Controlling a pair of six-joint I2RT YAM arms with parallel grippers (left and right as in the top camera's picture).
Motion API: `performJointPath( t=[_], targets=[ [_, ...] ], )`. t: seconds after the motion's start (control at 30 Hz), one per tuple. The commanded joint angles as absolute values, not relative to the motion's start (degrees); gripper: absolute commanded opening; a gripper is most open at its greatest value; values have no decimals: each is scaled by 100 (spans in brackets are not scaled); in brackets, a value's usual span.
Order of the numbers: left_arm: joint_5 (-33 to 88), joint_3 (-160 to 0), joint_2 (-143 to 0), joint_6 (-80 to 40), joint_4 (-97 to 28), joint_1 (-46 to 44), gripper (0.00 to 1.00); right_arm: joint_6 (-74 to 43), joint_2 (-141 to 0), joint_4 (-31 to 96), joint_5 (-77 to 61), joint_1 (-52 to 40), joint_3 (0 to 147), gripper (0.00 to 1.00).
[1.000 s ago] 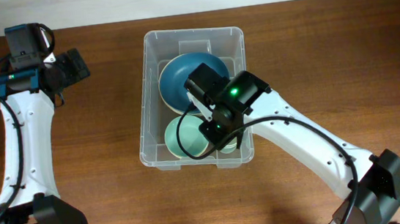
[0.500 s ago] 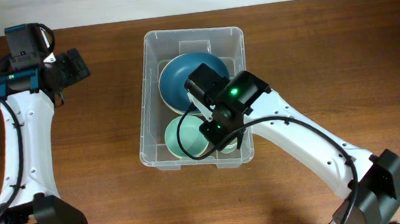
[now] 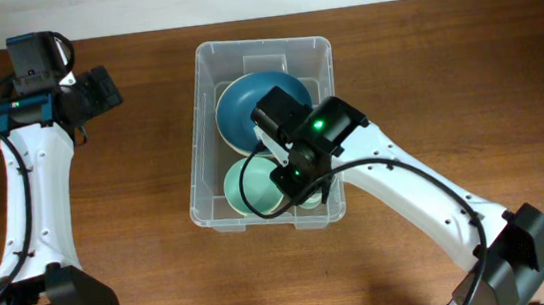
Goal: Pack container
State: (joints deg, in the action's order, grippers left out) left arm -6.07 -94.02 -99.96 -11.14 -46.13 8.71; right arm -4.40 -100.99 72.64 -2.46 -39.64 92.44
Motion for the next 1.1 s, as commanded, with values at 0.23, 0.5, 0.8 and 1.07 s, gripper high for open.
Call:
performJointPath(
  t=[0.23, 0.5, 0.8, 1.07],
  targets=[
    [-631, -9496, -9929, -1103, -4613, 880, 100, -493, -10057, 7109, -10, -3935, 9229, 70],
    [-631, -9496, -9929, -1103, -4613, 880, 100, -502, -9970, 7083, 23, -2803, 9959, 94],
    [-631, -9496, -9931, -1103, -4613, 880, 100, -497, -9979, 6453, 27, -565, 10256, 99],
    [-631, -9496, -9929, -1103, -4613, 880, 100, -497, -9979, 6466, 27, 602, 10254, 99]
  ],
)
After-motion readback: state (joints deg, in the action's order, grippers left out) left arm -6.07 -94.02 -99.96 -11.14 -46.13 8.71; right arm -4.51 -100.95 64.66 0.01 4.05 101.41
